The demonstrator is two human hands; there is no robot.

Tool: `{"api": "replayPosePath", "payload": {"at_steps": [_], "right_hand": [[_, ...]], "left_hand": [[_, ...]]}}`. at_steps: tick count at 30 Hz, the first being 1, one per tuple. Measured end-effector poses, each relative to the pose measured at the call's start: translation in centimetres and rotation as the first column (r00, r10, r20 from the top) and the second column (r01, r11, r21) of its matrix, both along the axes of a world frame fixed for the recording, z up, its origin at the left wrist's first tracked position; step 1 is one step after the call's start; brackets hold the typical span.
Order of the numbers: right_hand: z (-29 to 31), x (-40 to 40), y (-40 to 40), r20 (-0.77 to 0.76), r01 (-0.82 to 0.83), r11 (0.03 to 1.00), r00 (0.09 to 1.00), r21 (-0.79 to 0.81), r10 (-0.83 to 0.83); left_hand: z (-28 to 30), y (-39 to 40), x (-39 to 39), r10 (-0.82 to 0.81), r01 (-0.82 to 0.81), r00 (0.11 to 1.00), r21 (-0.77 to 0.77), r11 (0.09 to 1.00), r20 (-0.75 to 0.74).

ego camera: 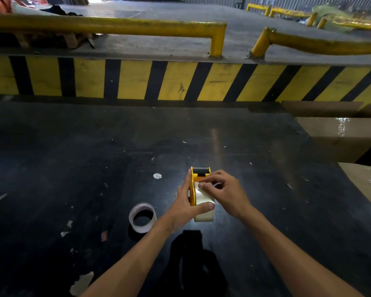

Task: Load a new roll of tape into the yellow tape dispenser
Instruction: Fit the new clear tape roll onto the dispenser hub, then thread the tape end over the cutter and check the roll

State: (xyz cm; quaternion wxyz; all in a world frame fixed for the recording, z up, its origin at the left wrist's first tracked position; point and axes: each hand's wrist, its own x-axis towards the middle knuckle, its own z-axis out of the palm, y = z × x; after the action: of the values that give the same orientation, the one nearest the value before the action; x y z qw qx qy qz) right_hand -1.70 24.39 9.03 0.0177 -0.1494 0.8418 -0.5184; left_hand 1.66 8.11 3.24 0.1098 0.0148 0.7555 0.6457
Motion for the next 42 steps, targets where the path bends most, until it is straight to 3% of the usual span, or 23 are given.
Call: {"api": "replayPosePath", "payload": {"at_steps": [9,13,23,36,42], "right_hand": [[-0.7,0.5,-0.4,-0.091,0.051,0.997,0.995,0.058,-0.046],[0.6,-0.8,-0.6,-0.175,0.18,0.98,0.971,0.082,-0.163],[2.0,-3.1,-0.2,0.013,0.368,0.929,0.93,-0.024,-0.368],[2.9,-4.3,-0.6,-0.036,0.175,0.976,0.985,0.133,-0.171],[3.7,-4.3,-0.8,-0.021,0.141,0.985,0.99,0.105,-0.139]], "left_hand": [[0.2,0.1,0.8,-0.006,0.005,1.0,-0.043,0.999,-0.026],[0.4,-0.1,1.0,-0.064,0.061,0.997,-0.047,0.997,-0.053],[1.6,0.7,0.8,-0.074,0.074,0.994,0.002,0.997,-0.08],[2.8,0.1,1.6,-0.21,0.21,0.974,-0.01,0.978,-0.084],[2.9,-0.1,2.3,-0.136,0.14,0.988,0.056,0.989,-0.078]]}}
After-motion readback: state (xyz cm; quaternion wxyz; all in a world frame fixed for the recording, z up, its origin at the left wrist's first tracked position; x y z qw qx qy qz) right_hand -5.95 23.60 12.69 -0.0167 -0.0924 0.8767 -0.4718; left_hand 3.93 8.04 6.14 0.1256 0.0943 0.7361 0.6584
